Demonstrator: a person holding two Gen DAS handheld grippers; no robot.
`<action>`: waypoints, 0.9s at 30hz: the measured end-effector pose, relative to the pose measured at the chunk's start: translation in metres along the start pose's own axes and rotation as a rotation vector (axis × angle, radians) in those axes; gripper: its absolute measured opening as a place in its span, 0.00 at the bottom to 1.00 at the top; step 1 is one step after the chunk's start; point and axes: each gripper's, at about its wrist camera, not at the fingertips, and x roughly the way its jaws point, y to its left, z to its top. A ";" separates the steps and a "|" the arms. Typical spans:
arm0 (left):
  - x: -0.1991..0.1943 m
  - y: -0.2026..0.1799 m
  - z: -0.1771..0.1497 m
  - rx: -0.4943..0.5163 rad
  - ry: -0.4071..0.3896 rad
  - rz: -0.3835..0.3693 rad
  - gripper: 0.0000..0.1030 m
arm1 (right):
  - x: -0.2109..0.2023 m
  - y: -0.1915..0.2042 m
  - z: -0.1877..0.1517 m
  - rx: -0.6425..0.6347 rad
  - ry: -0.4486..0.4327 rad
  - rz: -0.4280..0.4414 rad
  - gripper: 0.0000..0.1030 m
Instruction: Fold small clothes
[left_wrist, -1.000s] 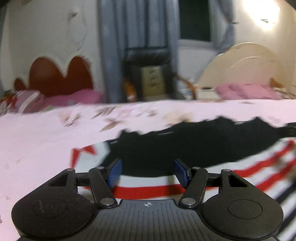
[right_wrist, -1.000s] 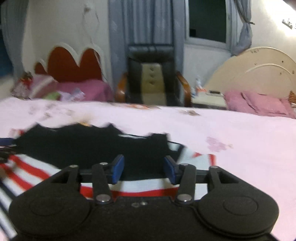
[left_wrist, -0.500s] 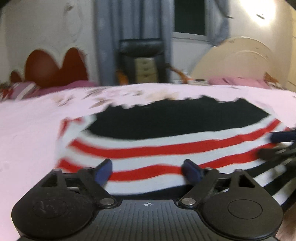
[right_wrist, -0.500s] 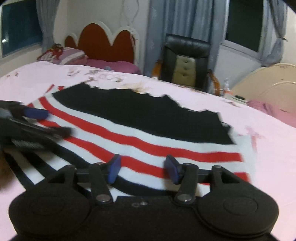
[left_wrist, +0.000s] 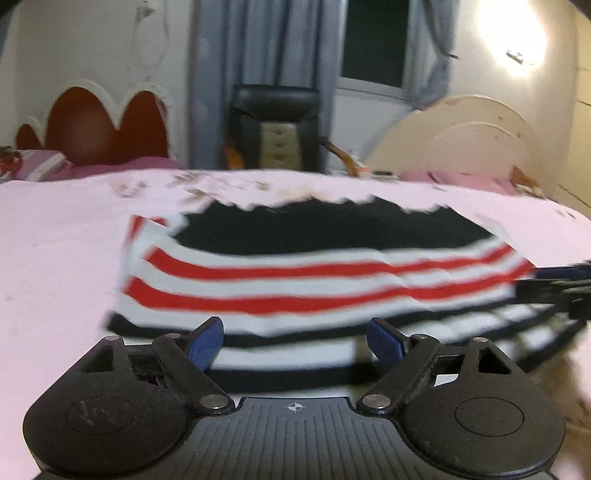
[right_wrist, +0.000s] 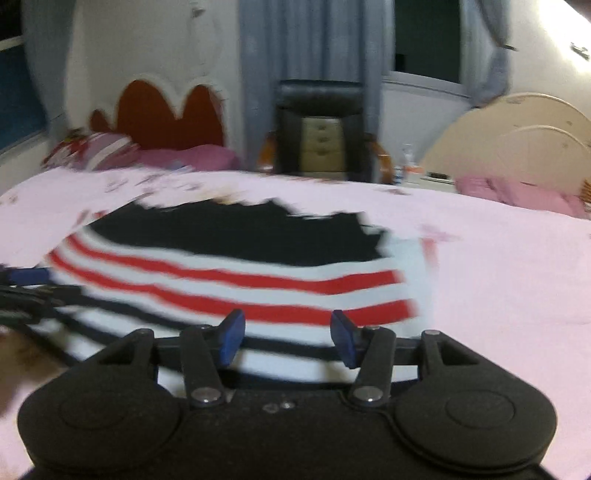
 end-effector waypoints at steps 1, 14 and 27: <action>0.000 -0.007 -0.005 -0.003 0.006 -0.013 0.83 | 0.003 0.014 -0.003 -0.011 0.016 0.017 0.48; -0.024 0.025 -0.035 -0.010 0.032 0.106 0.83 | 0.002 0.038 -0.038 -0.080 0.086 -0.059 0.50; -0.037 0.057 -0.038 -0.052 0.030 0.097 0.83 | -0.025 -0.052 -0.052 0.060 0.126 -0.129 0.46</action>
